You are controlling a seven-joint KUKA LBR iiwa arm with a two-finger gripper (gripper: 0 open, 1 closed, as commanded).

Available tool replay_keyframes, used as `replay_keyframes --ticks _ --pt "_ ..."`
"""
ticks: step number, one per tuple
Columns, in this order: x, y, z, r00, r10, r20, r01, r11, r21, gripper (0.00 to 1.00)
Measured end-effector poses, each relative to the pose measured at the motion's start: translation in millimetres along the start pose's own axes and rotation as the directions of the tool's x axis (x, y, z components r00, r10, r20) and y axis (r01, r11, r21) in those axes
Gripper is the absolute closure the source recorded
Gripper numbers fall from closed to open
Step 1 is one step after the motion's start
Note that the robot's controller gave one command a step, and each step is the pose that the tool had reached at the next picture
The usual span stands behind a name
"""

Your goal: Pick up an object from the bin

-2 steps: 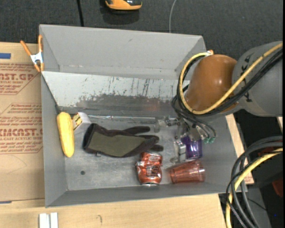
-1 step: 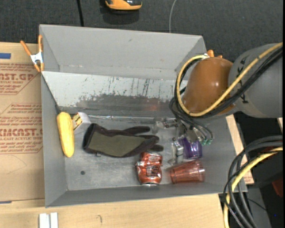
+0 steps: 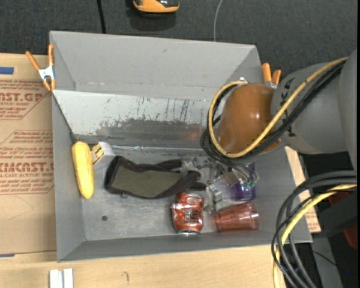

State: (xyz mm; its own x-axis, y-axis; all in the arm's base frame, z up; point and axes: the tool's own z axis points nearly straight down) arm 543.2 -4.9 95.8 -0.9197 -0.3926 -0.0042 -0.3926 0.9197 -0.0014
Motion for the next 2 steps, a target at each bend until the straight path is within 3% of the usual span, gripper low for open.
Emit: replay_keyframes --ticks 1,2 --pt "-11.9 10.1 24.3 0.995 0.095 0.003 -0.095 0.995 -0.001 1.00" --pt "-11.9 10.1 24.3 0.995 0.095 0.003 -0.095 0.995 0.000 1.00"
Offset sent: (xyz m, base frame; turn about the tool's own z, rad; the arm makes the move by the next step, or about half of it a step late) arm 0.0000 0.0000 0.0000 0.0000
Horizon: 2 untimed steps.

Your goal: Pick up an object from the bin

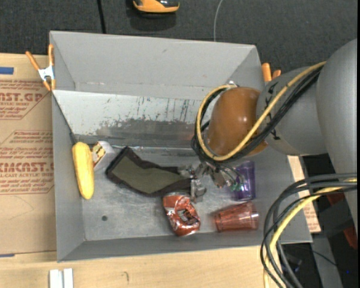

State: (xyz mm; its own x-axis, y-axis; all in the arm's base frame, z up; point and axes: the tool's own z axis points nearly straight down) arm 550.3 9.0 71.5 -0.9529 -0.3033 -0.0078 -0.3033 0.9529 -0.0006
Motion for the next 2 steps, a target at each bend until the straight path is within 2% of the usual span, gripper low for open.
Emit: replay_keyframes --ticks 1,2 --pt "23.5 -3.7 -26.2 1.000 0.009 -0.006 -0.009 1.000 -0.001 1.00" --pt "3.2 -3.6 -57.5 1.000 0.008 -0.008 -0.008 1.000 -0.001 1.00"
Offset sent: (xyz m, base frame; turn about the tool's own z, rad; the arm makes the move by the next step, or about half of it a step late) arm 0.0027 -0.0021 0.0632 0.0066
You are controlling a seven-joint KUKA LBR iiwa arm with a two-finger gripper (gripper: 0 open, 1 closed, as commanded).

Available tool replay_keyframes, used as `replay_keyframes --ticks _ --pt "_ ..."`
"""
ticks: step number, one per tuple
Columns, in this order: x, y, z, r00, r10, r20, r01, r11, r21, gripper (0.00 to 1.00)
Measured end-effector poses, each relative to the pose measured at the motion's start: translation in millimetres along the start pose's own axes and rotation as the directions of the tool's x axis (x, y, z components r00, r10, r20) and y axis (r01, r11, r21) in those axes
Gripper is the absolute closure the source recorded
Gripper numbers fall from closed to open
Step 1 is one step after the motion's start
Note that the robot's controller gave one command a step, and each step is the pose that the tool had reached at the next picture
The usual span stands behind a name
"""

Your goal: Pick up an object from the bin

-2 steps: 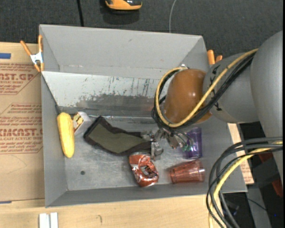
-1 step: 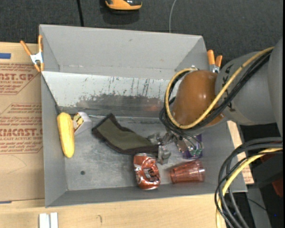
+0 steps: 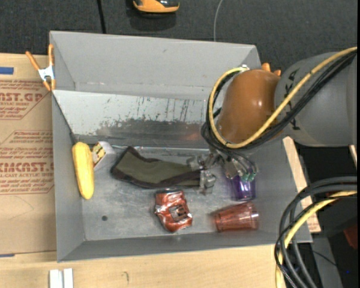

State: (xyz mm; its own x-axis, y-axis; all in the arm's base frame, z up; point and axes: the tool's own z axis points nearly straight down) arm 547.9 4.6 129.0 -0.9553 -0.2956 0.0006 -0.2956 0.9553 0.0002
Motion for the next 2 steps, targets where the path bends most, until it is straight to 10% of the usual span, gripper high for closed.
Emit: replay_keyframes --ticks 2 --pt "-10.4 17.2 -31.7 1.000 0.014 0.000 -0.014 1.000 -0.001 1.00"
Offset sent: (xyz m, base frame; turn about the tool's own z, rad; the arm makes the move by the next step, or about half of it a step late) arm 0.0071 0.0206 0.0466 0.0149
